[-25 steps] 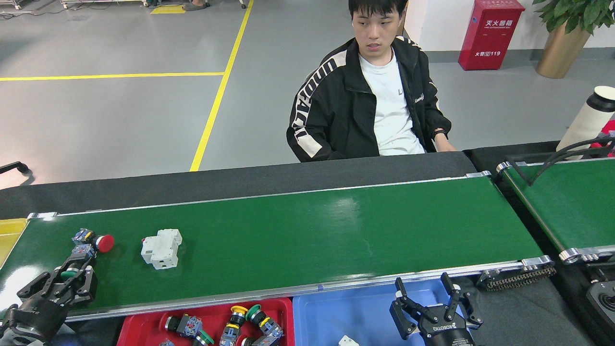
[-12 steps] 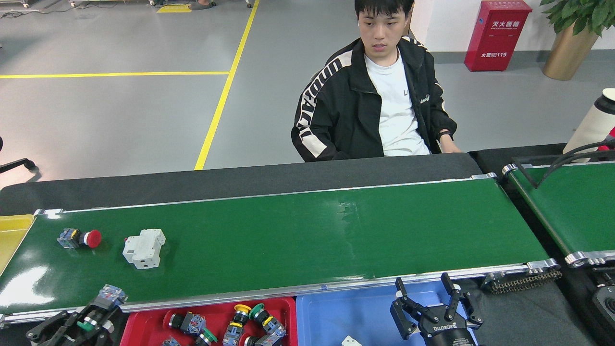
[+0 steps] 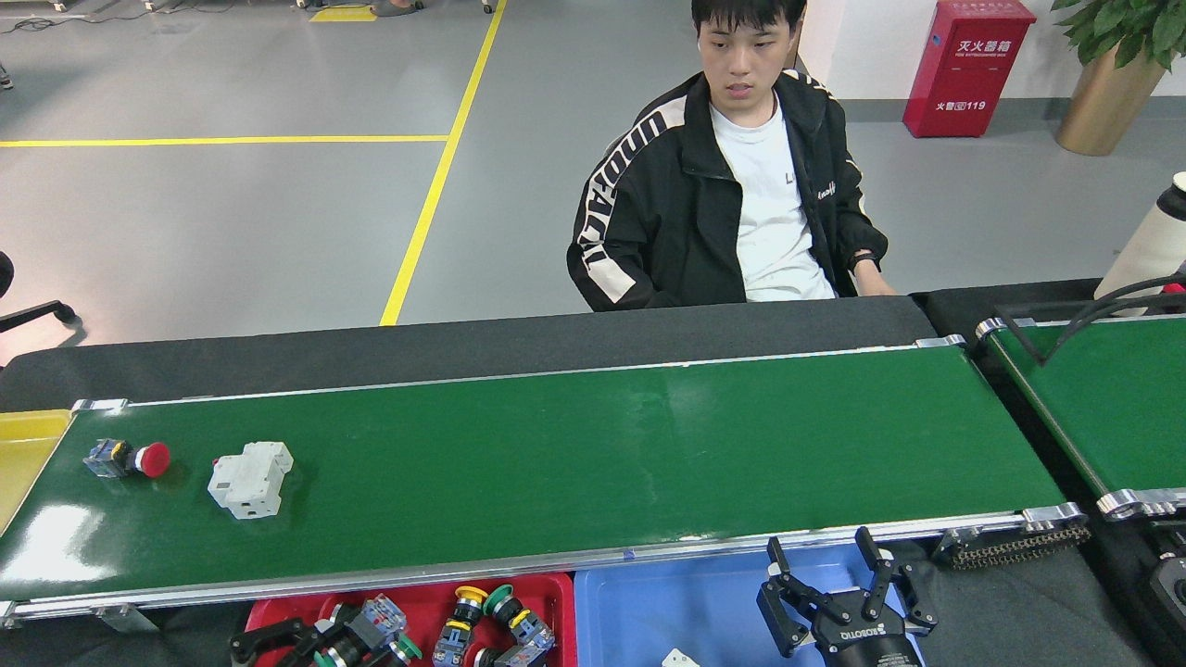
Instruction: Pick switch part from conveyor to tray
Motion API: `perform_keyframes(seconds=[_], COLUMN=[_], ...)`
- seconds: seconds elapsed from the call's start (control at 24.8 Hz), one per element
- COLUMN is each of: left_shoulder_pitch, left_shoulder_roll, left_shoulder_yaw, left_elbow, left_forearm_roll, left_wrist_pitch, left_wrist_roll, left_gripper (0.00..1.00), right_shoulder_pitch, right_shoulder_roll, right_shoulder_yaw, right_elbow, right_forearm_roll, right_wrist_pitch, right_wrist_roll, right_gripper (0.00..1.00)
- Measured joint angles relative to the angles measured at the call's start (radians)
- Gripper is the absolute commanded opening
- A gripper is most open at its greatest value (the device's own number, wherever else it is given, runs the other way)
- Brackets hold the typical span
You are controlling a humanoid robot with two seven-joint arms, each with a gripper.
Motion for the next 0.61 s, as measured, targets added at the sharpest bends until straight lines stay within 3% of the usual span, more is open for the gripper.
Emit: perform_keyframes(seconds=[0.2,0.44,0.61], left_shoulder_pitch=[0.0,-0.03,-0.031], left_shoulder_roll=[-0.029,-0.217,-0.232], left_shoulder_yaw=[0.062,0.506,0.596], left_elbow=[0.006,0.052,0.126], left_forearm_roll=[0.004,0.01,0.011], left_wrist_pitch=[0.0,0.0,0.0], left_wrist_roll=[-0.001,-0.019,-0.061], left_gripper=[1.0,1.0,1.0], right_shoulder_pitch=[0.0,0.0,-0.001], right_shoulder_roll=[0.0,0.0,0.0], right_shoulder_yaw=[0.0,0.0,-0.002], right_elbow=[0.0,0.0,0.0], right_forearm_roll=[0.0,0.0,0.0], right_wrist_pitch=[0.002,0.002,0.004], right_wrist_roll=[0.0,0.0,-0.001], right_gripper=[1.0,1.0,1.0])
